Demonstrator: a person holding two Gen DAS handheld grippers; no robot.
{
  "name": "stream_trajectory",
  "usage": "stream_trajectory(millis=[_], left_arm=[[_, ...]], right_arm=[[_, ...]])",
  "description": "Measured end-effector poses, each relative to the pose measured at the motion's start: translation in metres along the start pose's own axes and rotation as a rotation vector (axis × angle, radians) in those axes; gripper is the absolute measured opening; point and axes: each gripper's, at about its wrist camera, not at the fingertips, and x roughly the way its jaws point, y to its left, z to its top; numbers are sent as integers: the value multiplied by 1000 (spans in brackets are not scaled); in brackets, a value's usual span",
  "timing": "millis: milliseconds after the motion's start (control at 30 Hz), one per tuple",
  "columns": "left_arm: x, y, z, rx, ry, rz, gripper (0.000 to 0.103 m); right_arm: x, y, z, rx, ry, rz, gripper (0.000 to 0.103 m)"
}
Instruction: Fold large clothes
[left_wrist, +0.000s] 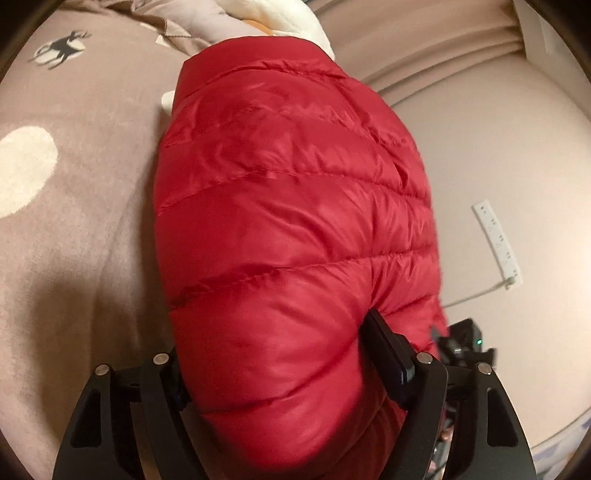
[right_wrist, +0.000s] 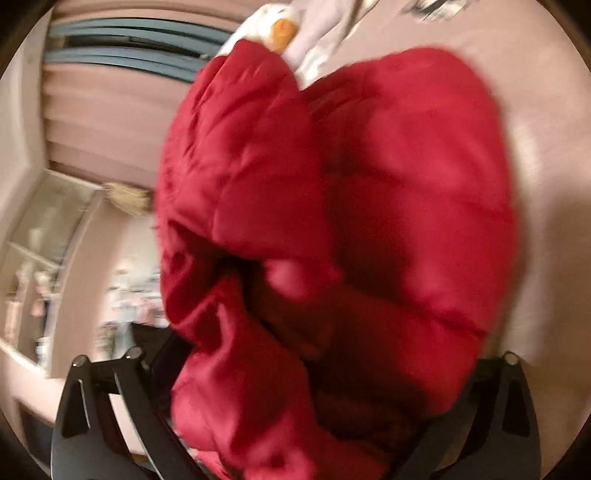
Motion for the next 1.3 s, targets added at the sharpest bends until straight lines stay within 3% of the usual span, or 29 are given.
stream_trajectory(millis=[133, 267, 467, 733, 867, 1000, 1133, 1300], left_arm=[[3, -5, -5, -13, -33, 36, 70], [-6, -32, -13, 69, -79, 83, 67], [-35, -78, -10, 131, -178, 10, 67], [-113, -141, -10, 259, -367, -70, 67], [-175, -149, -22, 316, -430, -79, 67], [-206, -143, -38, 338, -492, -68, 67], [-220, -141, -48, 369, -554, -35, 67], [-235, -139, -50, 370, -564, -14, 67]], right_arm=[[7, 0, 2, -12, -30, -6, 57], [-9, 13, 3, -70, -74, 2, 43], [-42, 46, 0, -149, -141, 119, 42], [-76, 149, -6, -376, -244, 217, 42], [-83, 201, -21, -499, -268, 221, 43], [-73, 235, -26, -560, -265, 244, 43], [-60, 237, -28, -606, -252, 303, 43], [-48, 240, -31, -617, -216, 327, 44]])
